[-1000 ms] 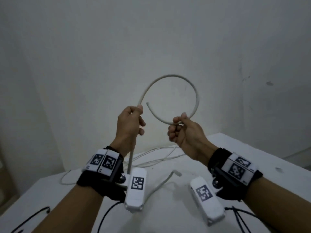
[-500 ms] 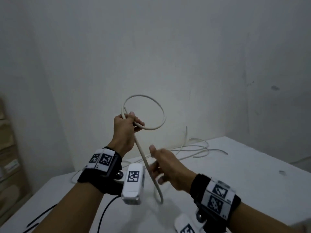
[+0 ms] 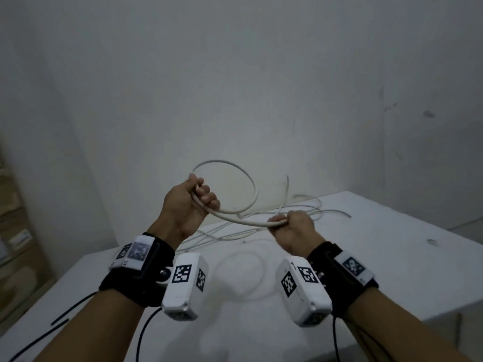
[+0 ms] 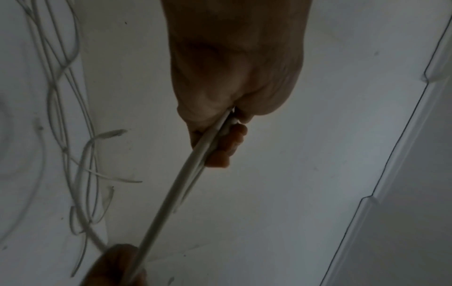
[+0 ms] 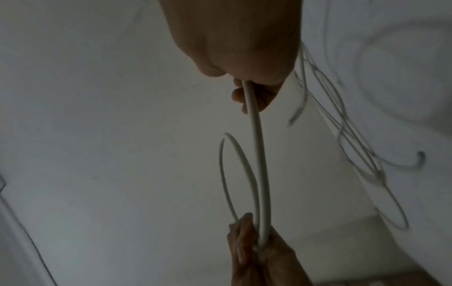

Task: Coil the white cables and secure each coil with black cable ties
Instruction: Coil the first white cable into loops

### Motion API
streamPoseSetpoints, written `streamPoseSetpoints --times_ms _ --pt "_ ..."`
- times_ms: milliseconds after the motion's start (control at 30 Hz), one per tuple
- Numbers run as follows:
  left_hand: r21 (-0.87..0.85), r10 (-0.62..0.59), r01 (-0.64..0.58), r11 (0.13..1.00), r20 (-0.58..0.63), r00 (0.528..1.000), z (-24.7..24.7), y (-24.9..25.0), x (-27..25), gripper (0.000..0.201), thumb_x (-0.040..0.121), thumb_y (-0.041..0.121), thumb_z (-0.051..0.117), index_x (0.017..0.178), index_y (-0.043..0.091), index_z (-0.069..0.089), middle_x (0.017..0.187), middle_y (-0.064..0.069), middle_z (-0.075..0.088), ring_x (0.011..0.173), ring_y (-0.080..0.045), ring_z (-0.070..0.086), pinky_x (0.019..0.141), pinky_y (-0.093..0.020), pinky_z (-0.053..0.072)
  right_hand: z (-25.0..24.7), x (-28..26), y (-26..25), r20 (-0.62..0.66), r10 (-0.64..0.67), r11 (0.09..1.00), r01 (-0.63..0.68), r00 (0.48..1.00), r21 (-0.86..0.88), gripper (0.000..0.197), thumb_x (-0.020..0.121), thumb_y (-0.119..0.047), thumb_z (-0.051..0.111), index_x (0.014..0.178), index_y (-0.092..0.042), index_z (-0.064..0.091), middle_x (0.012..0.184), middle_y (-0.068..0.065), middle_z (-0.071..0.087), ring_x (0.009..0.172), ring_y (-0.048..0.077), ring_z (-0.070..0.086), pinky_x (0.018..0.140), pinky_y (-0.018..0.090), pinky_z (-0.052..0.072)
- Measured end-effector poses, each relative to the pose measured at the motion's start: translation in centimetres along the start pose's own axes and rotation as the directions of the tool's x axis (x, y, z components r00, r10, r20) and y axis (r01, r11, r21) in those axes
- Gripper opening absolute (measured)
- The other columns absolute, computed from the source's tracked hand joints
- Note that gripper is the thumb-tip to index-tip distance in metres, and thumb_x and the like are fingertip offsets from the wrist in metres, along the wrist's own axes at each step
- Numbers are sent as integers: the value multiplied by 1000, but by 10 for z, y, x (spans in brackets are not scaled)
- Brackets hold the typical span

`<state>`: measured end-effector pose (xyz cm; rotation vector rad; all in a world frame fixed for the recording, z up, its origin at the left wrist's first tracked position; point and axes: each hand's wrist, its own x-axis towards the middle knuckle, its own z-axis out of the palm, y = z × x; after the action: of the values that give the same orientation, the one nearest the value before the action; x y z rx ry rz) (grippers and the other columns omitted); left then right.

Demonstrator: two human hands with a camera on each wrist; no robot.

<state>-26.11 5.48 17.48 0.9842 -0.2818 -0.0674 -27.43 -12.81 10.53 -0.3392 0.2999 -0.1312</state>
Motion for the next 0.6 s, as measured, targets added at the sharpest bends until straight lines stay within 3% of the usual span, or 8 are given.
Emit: streamPoseSetpoints --times_ms 100,233,333,400,433,500,600 --pt "69 -32 32 997 -6 999 -11 -5 -4 33 103 28 34 76 12 45 45 4 38 34 -9 35 43 -19 42 -5 7 -26 55 -92 985 99 994 -143 34 94 -3 17 65 -17 28 32 -3 29 22 8 24 34 11 24" --pt "11 -98 97 995 36 995 -19 -13 -7 30 100 25 39 74 12 46 44 5 36 33 -8 34 39 -19 41 -16 2 -48 177 -113 946 161 978 -283 36 100 -14 24 65 -17 30 36 -5 27 25 7 22 30 12 20" --pt "-127 -174 199 972 183 968 -13 -25 -9 20 73 18 71 65 8 57 43 5 34 30 -7 32 31 -17 32 -23 1 -42 270 -150 880 253 951 -403 24 100 -20 34 80 -19 47 40 -7 27 29 6 21 32 12 18" --pt "-113 -235 276 954 286 929 -8 -31 -9 28 54 16 86 62 7 61 43 5 34 28 -6 32 28 -18 29 -27 2 -37 334 -177 812 330 926 -482 20 102 -23 37 97 -18 56 44 -8 28 32 4 21 33 13 18" --pt "-71 -260 292 954 293 920 -6 -34 -10 28 56 18 86 62 7 61 43 6 33 27 -6 31 27 -16 26 -29 2 -35 370 -180 776 363 911 -516 21 102 -24 38 105 -16 58 47 -7 29 34 4 23 33 14 20" --pt "25 -297 300 954 240 924 -3 -40 -11 23 75 26 67 65 9 57 41 7 30 25 -4 27 28 -13 20 -30 3 -33 422 -167 712 405 891 -573 25 102 -26 39 112 -16 60 55 -6 35 39 4 26 34 15 22" --pt "137 -330 310 941 159 930 0 -48 -13 28 92 27 44 70 11 48 39 8 27 24 -3 23 28 -11 17 -26 3 -34 452 -127 674 411 883 -614 24 101 -26 41 102 -22 64 62 -5 43 44 4 32 35 15 24"
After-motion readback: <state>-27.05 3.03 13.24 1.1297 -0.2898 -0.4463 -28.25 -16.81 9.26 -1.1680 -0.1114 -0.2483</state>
